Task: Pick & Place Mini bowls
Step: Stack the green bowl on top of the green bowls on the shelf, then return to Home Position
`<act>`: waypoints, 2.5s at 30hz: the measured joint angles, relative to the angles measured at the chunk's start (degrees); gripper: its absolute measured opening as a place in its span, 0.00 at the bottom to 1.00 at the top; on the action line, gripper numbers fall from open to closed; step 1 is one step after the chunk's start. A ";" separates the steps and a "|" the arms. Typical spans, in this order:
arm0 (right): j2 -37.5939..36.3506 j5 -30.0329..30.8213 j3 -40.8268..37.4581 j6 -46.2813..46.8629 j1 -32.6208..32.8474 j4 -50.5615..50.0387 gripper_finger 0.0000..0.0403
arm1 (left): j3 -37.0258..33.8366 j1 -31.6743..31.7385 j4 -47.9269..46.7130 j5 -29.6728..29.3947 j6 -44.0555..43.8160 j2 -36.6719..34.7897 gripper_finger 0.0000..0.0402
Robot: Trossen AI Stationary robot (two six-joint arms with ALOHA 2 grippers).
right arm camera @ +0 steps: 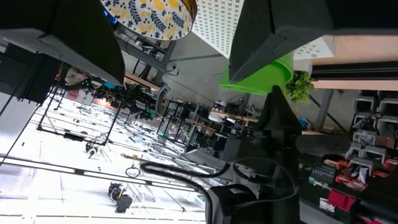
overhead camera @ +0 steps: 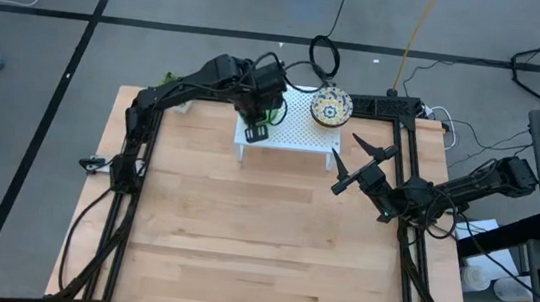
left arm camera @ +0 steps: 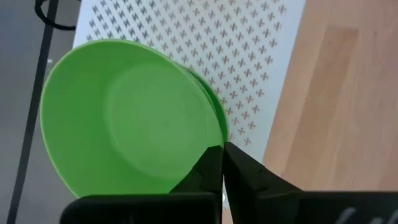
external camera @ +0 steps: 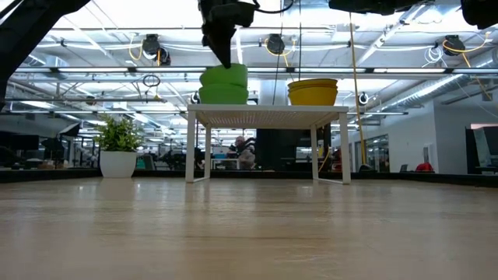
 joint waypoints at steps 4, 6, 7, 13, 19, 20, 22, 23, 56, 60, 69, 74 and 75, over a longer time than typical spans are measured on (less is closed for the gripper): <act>0.00 0.00 0.00 -0.04 0.01 0.02 0.68 | 0.00 0.07 -3.39 -0.02 -0.28 0.00 0.01; 0.00 0.00 0.00 -0.04 0.00 0.01 0.68 | 0.00 0.07 -4.05 -0.04 -1.42 0.00 0.01; 0.00 0.00 0.00 -0.04 0.00 0.02 0.68 | 0.00 0.07 -4.11 -0.04 -1.92 0.00 0.01; 0.00 0.00 0.00 -0.02 -0.01 0.00 0.68 | 0.00 0.10 -4.11 0.10 -2.81 0.28 0.01; 0.00 0.00 0.00 -0.02 -0.01 0.02 0.68 | -3.27 0.50 -2.62 1.99 -2.92 0.41 0.03; 0.00 0.00 0.00 -0.02 -0.01 0.02 0.68 | -3.95 0.52 -2.42 2.04 -2.86 0.42 0.02; 0.00 0.00 0.00 -0.02 0.00 0.00 0.68 | -5.63 0.55 -1.21 1.98 -2.86 0.37 0.01; 0.00 0.00 0.00 -0.02 0.00 0.01 0.68 | -6.49 0.55 -0.41 1.96 -2.86 0.37 0.01; 0.00 0.02 0.00 -0.15 0.00 0.00 0.68 | -8.26 0.50 9.42 3.16 -0.76 -0.27 0.20; 0.00 0.02 0.00 -0.15 0.01 0.00 0.68 | -7.90 0.50 9.57 0.78 -0.81 -1.42 0.22; -0.26 5.65 0.02 -3.30 0.34 -0.23 0.68 | -7.23 0.24 13.32 9.43 -1.60 -10.54 0.22; -3.46 16.68 0.02 -8.66 3.80 1.46 0.68 | -10.72 -1.88 20.98 23.40 3.03 -22.18 0.22; -4.19 16.69 0.02 -7.77 4.83 1.06 0.68 | -13.02 -2.62 23.30 23.21 3.23 -24.99 0.22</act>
